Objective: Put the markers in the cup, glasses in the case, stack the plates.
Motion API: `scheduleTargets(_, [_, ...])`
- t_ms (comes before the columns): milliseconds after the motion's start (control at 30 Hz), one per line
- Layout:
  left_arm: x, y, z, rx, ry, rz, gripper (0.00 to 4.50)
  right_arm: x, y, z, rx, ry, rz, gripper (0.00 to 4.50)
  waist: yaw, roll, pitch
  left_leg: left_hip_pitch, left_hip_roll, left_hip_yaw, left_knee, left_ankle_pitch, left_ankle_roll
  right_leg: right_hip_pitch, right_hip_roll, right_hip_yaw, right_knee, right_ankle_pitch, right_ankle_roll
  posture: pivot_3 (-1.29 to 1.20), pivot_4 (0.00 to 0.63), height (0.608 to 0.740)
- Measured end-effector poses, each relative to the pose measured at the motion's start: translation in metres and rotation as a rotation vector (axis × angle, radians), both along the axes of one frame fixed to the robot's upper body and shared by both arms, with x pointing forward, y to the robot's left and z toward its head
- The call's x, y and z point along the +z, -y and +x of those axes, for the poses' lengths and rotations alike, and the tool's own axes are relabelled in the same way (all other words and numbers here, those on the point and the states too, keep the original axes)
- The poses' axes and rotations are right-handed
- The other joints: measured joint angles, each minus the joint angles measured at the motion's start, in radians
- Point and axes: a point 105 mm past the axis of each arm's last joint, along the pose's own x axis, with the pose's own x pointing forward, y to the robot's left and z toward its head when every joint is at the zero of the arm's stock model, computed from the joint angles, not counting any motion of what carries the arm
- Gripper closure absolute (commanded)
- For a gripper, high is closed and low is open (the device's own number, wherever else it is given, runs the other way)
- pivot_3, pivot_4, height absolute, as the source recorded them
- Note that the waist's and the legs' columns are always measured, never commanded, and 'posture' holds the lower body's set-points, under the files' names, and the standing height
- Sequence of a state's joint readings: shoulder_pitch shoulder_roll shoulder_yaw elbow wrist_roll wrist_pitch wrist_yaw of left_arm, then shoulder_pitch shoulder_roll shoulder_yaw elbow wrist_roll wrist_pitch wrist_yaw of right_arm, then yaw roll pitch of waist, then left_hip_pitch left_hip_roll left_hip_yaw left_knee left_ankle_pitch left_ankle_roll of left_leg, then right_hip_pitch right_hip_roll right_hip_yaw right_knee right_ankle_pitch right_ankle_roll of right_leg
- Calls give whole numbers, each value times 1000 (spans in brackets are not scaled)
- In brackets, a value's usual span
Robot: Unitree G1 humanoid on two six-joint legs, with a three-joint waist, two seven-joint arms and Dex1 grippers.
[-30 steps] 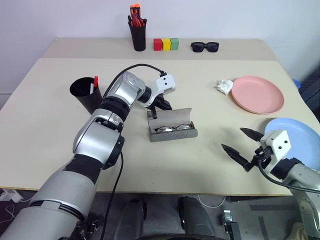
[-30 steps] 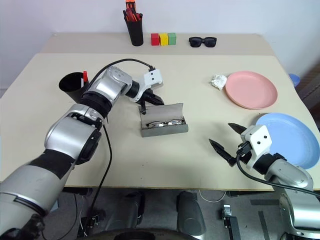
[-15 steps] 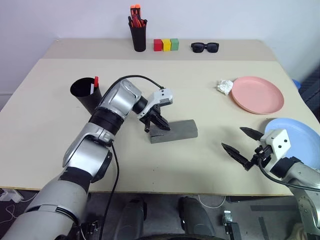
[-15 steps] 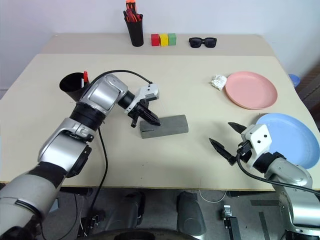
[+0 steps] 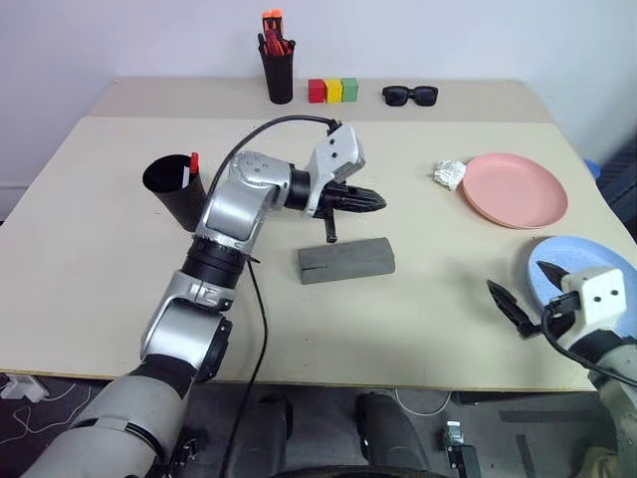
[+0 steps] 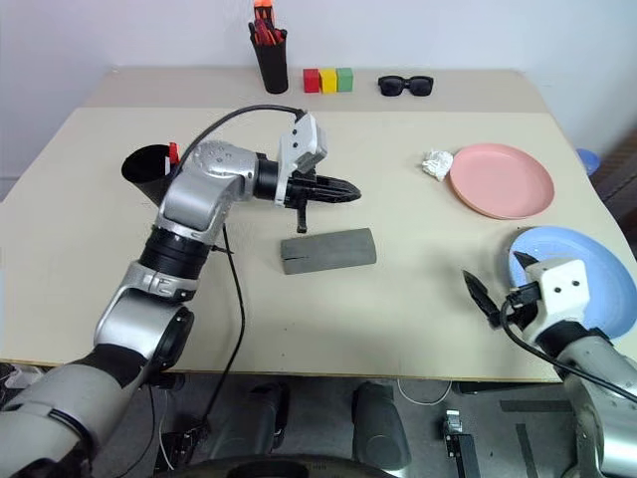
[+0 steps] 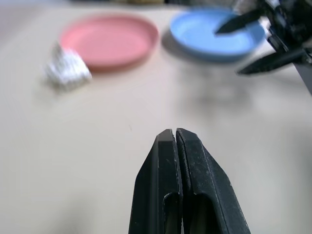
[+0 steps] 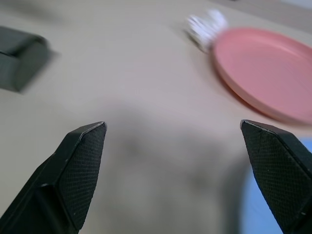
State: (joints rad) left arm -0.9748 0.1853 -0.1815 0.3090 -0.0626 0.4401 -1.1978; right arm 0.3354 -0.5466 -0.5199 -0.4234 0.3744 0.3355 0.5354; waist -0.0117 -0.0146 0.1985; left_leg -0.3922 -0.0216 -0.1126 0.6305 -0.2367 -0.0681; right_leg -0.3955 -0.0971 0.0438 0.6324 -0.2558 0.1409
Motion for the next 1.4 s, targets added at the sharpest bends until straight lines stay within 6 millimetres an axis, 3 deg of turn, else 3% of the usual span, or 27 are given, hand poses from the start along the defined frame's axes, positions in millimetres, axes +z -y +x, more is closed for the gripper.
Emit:
scheduleTargets(100, [-7,9,-10,-57,-39,-68,3635,-9,13,-13,-65,-44,-23,0,0,0,0,0,0,0,0,0,0,0,0,0,0,0,0,0,150,740])
scheduleTargets(333, [-10,9,-26,-172,-67,-68,134,-29,31,-26,-139,-92,-38,0,-6,1,-1,1,0,1,0,0,0,1,0,1,0,0,-1,0,150,740])
scheduleTargets(533, [-18,-8,-35,-226,-68,3,55,-41,42,-28,-178,-102,-36,0,-4,2,-1,1,0,1,0,0,0,1,0,1,0,0,-1,0,150,740])
scheduleTargets(800, [-34,-17,-48,-308,-11,97,55,-41,37,-10,-164,-73,-18,0,-2,2,-1,1,0,2,0,0,0,1,0,1,0,0,-1,0,150,740])
scheduleTargets(900, [-33,-18,-51,-320,8,106,0,-39,36,-4,-160,-64,-10,852,-2,2,-1,1,0,1,0,0,0,1,0,1,0,0,-1,0,150,740])
scheduleTargets(1133, [-33,-24,-55,-339,37,132,0,-45,38,2,-165,-95,4,4425,-5,2,-1,1,0,1,0,0,0,1,0,1,0,0,-1,0,150,740])
scheduleTargets(1400, [-37,-25,-54,-312,36,125,0,-35,38,17,-163,-50,-46,4425,-10,2,-1,2,0,2,0,0,0,1,0,2,-1,0,-1,0,150,740])
